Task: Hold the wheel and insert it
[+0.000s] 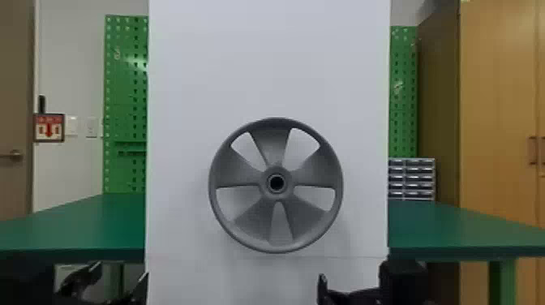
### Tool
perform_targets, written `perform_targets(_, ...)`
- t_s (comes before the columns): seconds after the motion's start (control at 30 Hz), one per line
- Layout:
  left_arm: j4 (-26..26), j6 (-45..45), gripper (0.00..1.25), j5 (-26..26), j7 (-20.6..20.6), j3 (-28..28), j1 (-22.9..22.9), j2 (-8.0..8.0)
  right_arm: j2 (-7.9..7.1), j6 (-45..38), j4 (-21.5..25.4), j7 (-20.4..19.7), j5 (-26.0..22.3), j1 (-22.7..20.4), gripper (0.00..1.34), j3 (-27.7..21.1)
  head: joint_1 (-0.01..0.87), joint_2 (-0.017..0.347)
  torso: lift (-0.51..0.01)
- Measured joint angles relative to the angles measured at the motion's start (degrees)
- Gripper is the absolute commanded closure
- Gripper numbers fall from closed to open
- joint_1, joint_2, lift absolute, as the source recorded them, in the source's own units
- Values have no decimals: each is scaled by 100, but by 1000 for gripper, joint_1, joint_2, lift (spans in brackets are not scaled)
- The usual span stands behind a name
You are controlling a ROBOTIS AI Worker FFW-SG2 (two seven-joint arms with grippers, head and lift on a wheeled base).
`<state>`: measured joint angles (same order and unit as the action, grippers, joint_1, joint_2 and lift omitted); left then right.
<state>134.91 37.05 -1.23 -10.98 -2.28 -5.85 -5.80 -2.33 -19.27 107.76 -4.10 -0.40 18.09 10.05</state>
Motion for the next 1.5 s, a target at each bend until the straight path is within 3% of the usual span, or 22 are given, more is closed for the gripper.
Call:
perform_targets(0.47,-124,4,507,157,0,-124,73,9,55,706,-566,57,-17,-868,84,-256,0,0,-499)
perform_targets(0.77,-378,-235,507,263,27,-176,184,11,-18,1201,-907,77,-32,-1227,85,-279,0,0,-499)
perform_targets(1.07,-404,-370,507,336,61,-197,232,16,-109,1665,-1421,109,-79,-1350,85,-278,0,0,-499)
perform_targets(1.5,-405,-376,507,318,132,-164,231,15,-90,1820,-1494,112,-61,-1309,85,-306,0,0,-499)
